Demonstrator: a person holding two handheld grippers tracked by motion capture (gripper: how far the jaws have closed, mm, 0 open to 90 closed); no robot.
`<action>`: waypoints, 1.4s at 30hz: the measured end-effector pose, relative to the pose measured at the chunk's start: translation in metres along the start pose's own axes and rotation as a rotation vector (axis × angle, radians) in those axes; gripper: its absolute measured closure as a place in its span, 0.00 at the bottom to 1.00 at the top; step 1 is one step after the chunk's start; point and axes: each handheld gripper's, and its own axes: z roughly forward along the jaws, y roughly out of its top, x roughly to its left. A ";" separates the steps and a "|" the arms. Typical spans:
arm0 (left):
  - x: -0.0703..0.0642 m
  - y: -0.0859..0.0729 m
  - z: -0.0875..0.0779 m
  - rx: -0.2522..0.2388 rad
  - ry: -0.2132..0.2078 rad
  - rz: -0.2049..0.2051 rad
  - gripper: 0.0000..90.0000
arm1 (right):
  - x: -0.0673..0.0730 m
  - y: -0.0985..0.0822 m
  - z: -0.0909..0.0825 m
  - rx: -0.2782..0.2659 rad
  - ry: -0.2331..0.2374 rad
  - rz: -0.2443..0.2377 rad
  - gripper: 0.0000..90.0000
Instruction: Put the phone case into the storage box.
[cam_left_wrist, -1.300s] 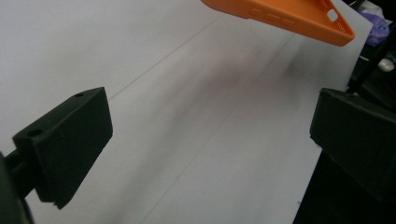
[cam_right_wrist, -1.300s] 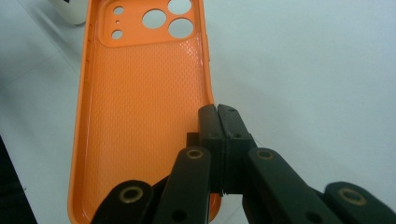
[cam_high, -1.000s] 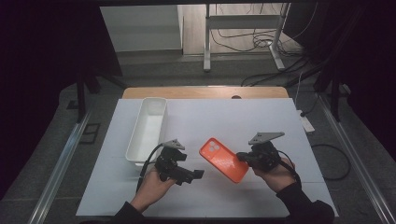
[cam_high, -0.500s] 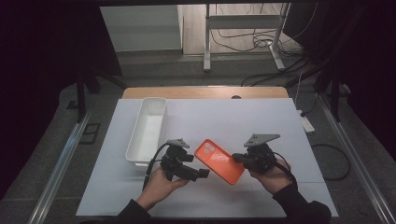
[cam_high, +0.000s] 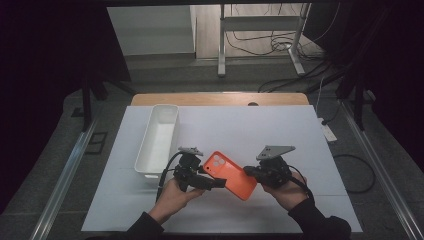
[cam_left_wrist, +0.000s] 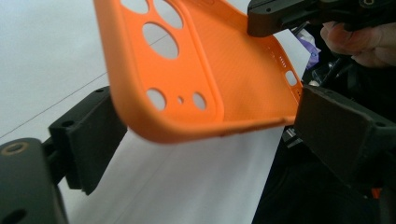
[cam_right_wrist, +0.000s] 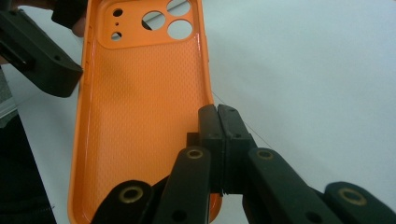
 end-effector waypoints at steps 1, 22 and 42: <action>0.000 0.000 0.001 -0.004 -0.006 -0.005 0.13 | 0.001 0.000 0.000 0.000 0.000 -0.004 0.99; 0.007 -0.002 0.004 -0.008 -0.099 -0.095 0.51 | 0.010 0.002 0.004 -0.020 -0.001 -0.034 0.99; 0.014 -0.007 0.003 -0.025 -0.190 -0.174 0.94 | 0.013 0.001 0.009 -0.005 0.006 -0.053 0.96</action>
